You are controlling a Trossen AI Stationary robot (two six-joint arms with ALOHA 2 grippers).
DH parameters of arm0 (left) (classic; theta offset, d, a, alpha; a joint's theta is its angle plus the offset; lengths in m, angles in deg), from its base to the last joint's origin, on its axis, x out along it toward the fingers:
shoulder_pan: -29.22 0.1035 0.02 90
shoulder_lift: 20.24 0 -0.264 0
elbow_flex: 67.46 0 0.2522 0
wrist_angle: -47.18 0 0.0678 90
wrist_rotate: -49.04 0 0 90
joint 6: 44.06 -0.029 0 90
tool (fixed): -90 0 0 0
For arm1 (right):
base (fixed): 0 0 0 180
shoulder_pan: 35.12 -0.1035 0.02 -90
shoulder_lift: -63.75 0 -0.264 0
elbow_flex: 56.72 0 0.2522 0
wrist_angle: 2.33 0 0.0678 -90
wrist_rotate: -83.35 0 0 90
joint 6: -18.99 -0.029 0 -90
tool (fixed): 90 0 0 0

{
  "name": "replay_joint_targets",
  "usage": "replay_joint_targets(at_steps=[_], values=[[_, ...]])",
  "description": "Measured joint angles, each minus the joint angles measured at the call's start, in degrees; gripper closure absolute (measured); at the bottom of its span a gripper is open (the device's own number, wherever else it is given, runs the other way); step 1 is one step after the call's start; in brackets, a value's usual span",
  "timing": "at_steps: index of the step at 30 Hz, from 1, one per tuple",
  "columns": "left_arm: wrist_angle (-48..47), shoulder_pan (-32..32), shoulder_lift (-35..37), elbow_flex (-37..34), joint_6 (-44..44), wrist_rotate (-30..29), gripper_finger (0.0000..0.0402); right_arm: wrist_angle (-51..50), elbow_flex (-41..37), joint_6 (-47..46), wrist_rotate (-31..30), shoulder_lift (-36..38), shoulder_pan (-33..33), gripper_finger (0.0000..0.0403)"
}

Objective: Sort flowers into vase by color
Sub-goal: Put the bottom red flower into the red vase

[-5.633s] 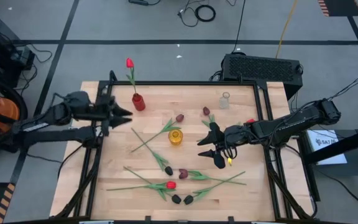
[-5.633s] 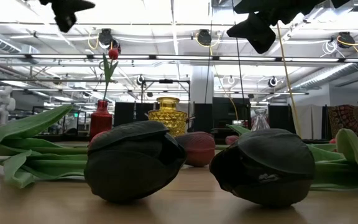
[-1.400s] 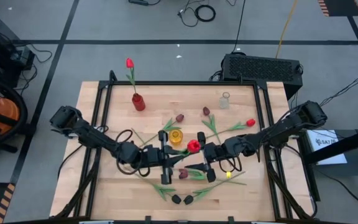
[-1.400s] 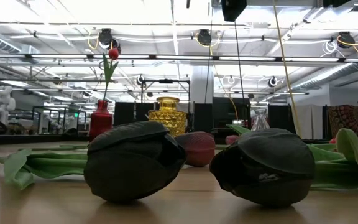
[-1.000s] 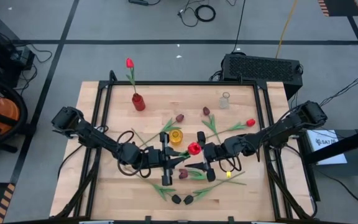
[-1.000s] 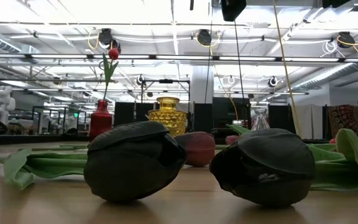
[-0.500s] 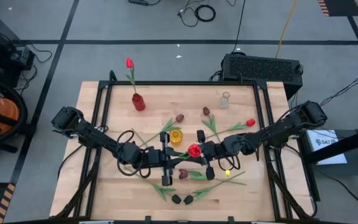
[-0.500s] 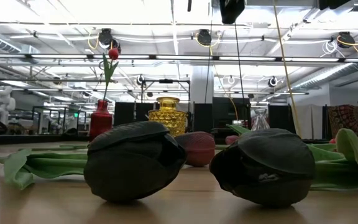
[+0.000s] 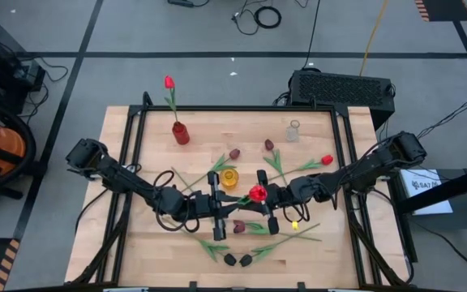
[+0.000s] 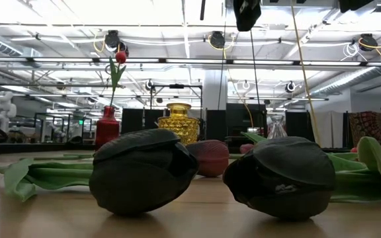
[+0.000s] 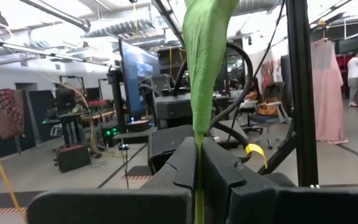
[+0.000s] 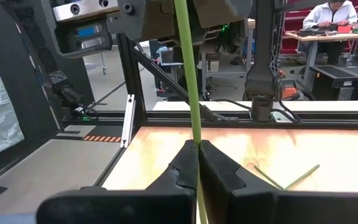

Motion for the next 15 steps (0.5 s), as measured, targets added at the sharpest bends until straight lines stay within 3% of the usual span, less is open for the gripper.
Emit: replay_joint_targets(at_steps=[10,15], values=[[-1.67,-0.55,0.0,0.0,-0.02,-3.32,0.0384,-2.39,0.0,-0.96,0.11,0.02,0.7,0.0403],[-3.27,-0.95,0.25,-0.02,-0.02,-4.97,0.0358,-2.82,0.0,-0.96,0.16,0.02,0.66,0.0403]])
